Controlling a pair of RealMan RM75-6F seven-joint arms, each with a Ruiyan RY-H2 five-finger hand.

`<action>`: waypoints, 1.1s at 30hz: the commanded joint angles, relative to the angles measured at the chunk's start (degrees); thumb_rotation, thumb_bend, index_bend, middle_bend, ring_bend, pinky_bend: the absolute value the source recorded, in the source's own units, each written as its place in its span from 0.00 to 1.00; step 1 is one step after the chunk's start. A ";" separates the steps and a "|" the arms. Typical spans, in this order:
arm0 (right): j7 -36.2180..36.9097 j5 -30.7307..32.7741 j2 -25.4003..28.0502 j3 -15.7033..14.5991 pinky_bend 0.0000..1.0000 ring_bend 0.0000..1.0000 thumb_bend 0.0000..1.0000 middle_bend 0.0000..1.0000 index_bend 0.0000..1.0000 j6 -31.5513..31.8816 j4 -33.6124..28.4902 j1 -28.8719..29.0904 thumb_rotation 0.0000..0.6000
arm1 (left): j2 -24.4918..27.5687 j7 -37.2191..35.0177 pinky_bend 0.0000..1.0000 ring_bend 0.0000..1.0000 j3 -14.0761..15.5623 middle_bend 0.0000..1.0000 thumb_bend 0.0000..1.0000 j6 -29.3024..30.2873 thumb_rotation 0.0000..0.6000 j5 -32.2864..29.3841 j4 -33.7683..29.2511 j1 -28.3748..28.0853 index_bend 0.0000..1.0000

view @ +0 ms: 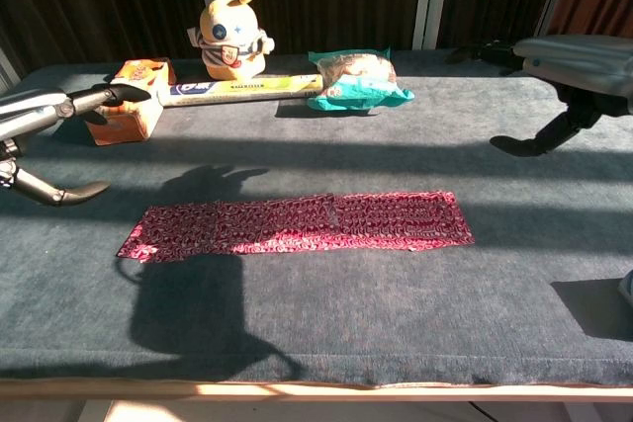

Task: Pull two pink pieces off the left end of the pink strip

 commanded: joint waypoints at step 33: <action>17.12 -12.63 11.23 -14.02 0.11 0.00 0.32 0.07 0.00 18.72 8.68 -22.61 1.00 | -21.53 40.83 1.00 1.00 -0.19 1.00 0.92 3.45 1.00 -22.28 7.00 2.91 0.24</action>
